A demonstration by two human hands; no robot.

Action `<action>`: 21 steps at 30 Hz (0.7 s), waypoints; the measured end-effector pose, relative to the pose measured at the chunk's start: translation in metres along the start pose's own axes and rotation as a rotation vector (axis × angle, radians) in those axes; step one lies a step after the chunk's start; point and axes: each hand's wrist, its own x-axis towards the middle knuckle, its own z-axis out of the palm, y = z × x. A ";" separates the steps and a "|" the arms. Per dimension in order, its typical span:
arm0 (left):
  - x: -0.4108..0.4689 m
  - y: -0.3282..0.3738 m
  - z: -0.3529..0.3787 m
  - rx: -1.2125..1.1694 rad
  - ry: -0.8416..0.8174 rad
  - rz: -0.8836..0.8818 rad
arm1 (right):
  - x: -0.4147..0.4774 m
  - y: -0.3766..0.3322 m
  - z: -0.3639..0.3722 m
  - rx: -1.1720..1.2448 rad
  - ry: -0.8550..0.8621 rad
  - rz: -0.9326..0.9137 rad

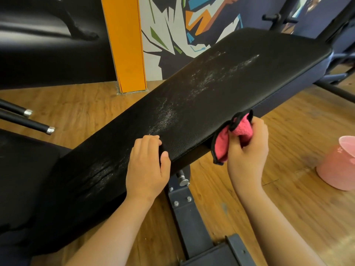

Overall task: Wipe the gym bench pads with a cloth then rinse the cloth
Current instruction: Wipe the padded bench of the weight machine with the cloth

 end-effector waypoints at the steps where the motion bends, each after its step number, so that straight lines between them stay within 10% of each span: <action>1: 0.001 0.000 0.000 0.009 -0.002 0.002 | 0.005 0.001 0.000 0.001 0.052 0.011; 8: 0.001 0.002 -0.001 0.034 0.007 0.025 | -0.001 -0.009 0.021 -0.021 0.201 0.049; 15: 0.001 0.006 -0.002 0.036 0.003 0.000 | -0.023 0.010 0.011 -0.093 -0.160 -0.285; 21: 0.001 0.010 -0.003 0.091 0.014 -0.016 | 0.038 0.025 -0.020 -0.124 0.074 -0.222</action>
